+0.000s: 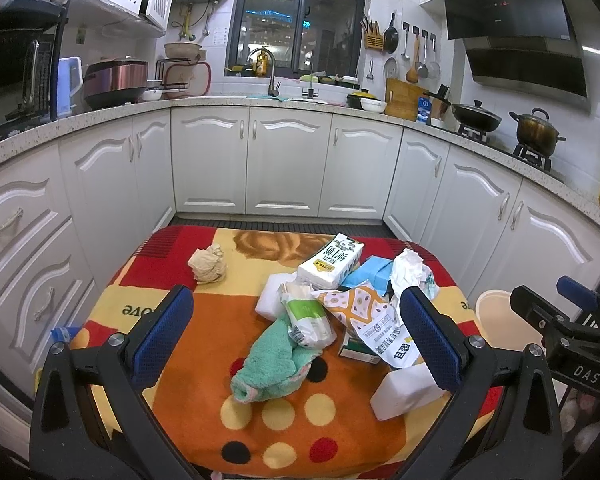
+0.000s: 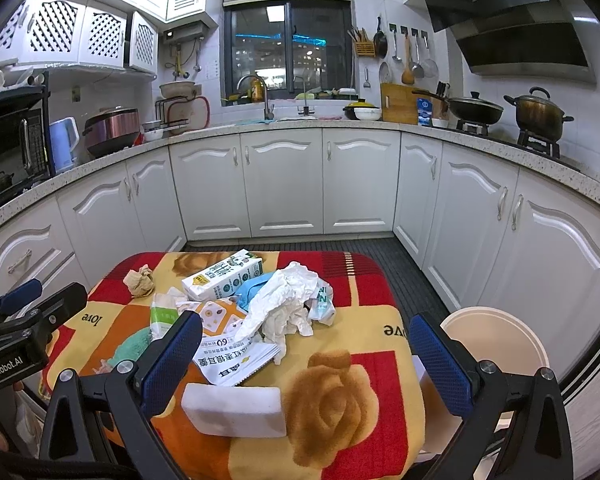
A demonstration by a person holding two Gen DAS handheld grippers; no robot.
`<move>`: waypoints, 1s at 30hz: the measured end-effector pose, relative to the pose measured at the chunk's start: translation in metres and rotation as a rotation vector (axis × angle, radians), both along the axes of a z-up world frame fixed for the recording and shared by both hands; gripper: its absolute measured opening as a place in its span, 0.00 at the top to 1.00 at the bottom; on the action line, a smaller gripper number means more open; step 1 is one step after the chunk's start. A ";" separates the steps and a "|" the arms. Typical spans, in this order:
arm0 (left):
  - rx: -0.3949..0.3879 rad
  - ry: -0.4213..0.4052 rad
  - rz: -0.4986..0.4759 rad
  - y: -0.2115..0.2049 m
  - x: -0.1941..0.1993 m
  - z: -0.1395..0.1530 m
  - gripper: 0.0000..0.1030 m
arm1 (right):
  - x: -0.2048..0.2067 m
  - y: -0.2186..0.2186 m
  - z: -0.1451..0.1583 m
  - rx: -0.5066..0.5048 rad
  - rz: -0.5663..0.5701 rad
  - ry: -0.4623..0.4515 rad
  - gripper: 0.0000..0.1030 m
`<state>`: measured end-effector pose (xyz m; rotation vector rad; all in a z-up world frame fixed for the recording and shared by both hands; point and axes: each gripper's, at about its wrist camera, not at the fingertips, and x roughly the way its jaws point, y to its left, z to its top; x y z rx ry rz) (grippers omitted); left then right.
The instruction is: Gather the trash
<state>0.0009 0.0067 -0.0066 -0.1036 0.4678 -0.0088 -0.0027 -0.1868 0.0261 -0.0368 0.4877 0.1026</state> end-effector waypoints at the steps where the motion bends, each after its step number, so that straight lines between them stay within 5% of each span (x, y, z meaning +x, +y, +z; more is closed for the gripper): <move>1: -0.001 0.000 0.000 0.000 0.000 0.000 0.00 | 0.000 0.000 0.000 0.000 0.001 0.000 0.00; 30: -0.021 0.039 0.008 0.010 -0.004 0.002 0.00 | 0.006 0.003 -0.013 -0.006 0.024 0.064 0.00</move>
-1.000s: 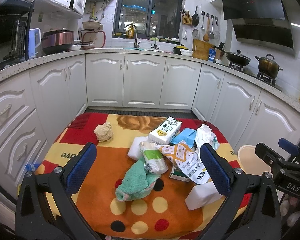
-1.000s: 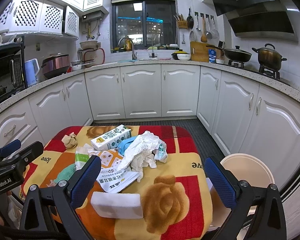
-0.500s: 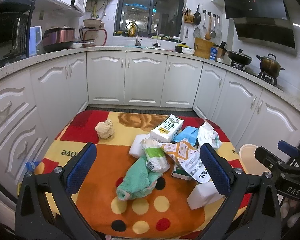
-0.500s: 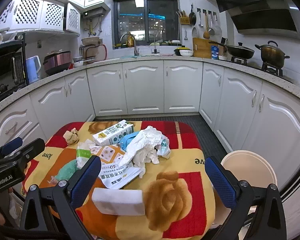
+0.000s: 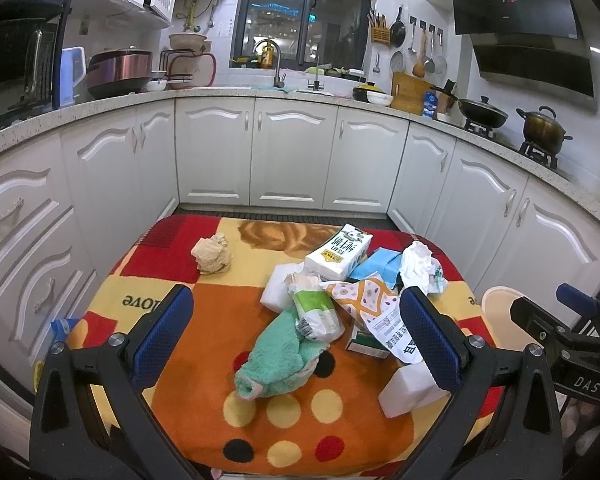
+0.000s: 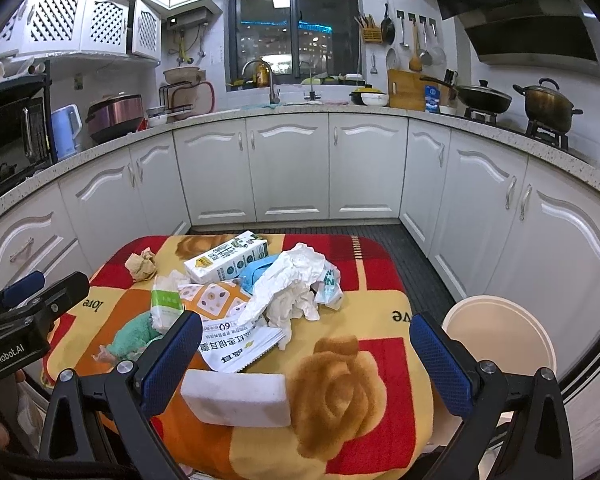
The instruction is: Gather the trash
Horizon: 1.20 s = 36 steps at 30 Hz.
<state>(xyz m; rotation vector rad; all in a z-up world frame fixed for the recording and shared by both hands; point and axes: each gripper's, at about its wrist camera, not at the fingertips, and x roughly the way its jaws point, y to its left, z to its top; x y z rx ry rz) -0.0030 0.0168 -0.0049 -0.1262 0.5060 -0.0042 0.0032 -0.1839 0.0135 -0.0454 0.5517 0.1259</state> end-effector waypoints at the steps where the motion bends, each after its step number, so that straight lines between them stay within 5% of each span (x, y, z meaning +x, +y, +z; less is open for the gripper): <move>1: 0.000 0.003 0.000 0.000 -0.001 0.000 0.00 | 0.001 0.000 0.000 0.000 0.001 0.003 0.00; 9: -0.025 0.036 0.000 0.014 0.007 -0.002 0.00 | 0.005 0.001 -0.010 -0.014 0.026 0.056 0.00; 22: -0.080 0.200 -0.093 0.052 0.013 -0.042 0.00 | 0.016 0.004 -0.044 0.045 0.158 0.197 0.00; 36: -0.007 0.321 -0.174 0.023 0.074 -0.086 0.04 | 0.038 0.018 -0.080 0.111 0.230 0.268 0.00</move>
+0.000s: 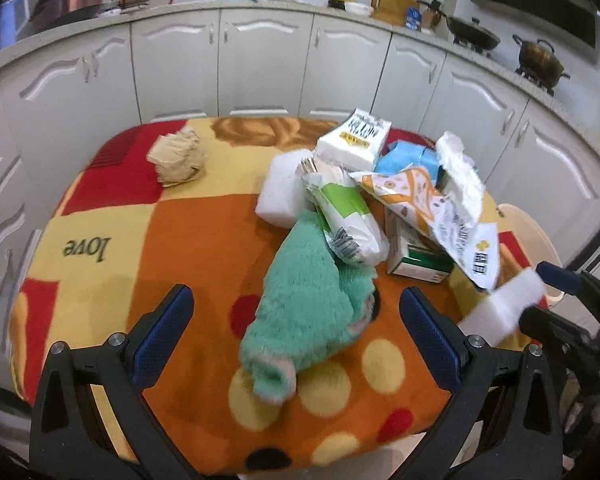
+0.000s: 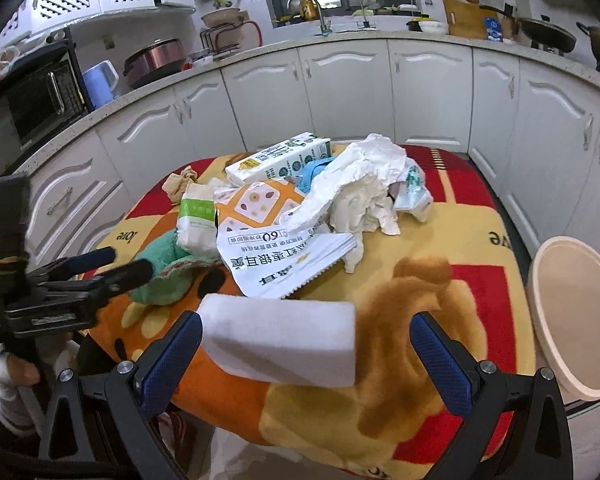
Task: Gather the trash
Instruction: 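Grasp the green towel with the left gripper while the right grasps the white sponge, then carry the towel and sponge to the beige bin and open both grippers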
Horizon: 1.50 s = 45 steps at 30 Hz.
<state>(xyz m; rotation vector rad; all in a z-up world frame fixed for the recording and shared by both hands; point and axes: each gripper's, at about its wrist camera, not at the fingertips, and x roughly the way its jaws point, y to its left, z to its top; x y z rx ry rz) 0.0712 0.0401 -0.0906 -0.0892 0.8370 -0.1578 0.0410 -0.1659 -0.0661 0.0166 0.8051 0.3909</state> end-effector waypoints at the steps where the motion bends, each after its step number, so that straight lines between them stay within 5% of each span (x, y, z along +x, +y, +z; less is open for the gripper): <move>1: 0.001 0.013 -0.003 -0.001 0.005 -0.003 0.09 | 0.001 0.001 -0.002 -0.002 0.007 0.004 0.00; 6: -0.062 0.097 -0.036 -0.004 0.022 -0.021 0.40 | 0.007 0.005 -0.010 0.022 0.039 0.011 0.03; 9: -0.066 0.090 -0.042 -0.005 0.017 -0.020 0.48 | 0.008 0.002 -0.010 0.076 0.060 0.001 0.27; 10: -0.061 0.088 -0.048 -0.005 0.014 -0.018 0.50 | 0.009 0.000 -0.009 0.082 0.056 0.005 0.28; 17: -0.063 0.063 -0.062 0.006 -0.017 0.001 0.52 | 0.002 -0.014 0.002 0.133 0.070 0.012 0.52; 32: -0.115 -0.059 -0.108 0.000 -0.050 0.067 0.52 | -0.014 -0.050 0.033 0.148 0.014 -0.091 0.61; 40: -0.148 -0.097 -0.283 -0.068 -0.034 0.100 0.52 | -0.016 -0.145 0.062 0.121 -0.241 -0.191 0.61; 45: -0.168 -0.074 -0.406 -0.130 -0.015 0.108 0.52 | -0.007 -0.205 0.058 0.022 -0.437 -0.198 0.61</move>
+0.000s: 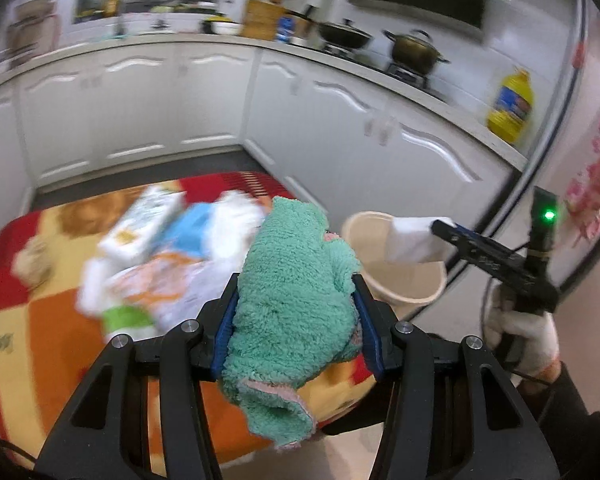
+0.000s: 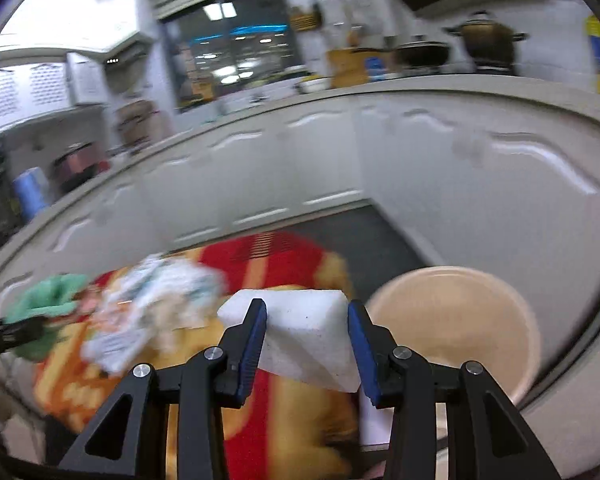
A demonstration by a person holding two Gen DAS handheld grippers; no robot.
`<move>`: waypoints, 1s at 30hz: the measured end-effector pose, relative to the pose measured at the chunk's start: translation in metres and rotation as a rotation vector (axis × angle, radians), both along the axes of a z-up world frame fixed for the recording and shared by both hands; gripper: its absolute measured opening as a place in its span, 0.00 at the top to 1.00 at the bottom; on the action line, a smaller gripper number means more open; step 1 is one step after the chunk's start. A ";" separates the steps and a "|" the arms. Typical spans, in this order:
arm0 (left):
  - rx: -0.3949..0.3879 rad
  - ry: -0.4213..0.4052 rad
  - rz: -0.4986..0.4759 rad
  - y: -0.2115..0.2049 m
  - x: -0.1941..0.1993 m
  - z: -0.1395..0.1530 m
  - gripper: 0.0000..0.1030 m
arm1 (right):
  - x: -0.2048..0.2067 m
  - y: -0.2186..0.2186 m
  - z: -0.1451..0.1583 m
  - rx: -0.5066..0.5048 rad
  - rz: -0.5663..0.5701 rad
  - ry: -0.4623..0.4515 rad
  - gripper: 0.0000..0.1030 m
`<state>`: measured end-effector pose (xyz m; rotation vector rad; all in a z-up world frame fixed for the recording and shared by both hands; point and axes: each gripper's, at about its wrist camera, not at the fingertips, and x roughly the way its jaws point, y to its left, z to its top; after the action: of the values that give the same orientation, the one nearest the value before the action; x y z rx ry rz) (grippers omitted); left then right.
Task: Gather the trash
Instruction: 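Carry the towel and sponge to the beige bin and open both grippers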
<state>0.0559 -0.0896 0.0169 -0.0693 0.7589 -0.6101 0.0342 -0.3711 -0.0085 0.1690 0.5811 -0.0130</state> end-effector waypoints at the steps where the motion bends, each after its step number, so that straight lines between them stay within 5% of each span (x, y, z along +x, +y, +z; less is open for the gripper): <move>1: -0.001 0.010 -0.023 -0.013 0.005 0.000 0.52 | 0.003 -0.009 -0.003 -0.015 -0.033 0.012 0.61; 9: -0.032 0.166 -0.146 -0.124 0.060 -0.025 0.52 | 0.025 -0.064 -0.028 -0.074 -0.181 0.088 0.61; 16: 0.027 0.257 -0.165 -0.198 0.100 -0.062 0.52 | 0.034 -0.097 -0.060 -0.052 -0.237 0.148 0.60; 22: -0.003 0.342 -0.160 -0.224 0.126 -0.092 0.49 | 0.041 -0.108 -0.081 -0.014 -0.264 0.183 0.50; 30: -0.028 0.377 -0.181 -0.238 0.131 -0.105 0.38 | 0.032 -0.113 -0.094 0.024 -0.273 0.213 0.49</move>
<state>0.1873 -0.3273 -0.0882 -0.1454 1.1297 -0.7914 0.0662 -0.4838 -0.1027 0.2713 0.7676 -0.2923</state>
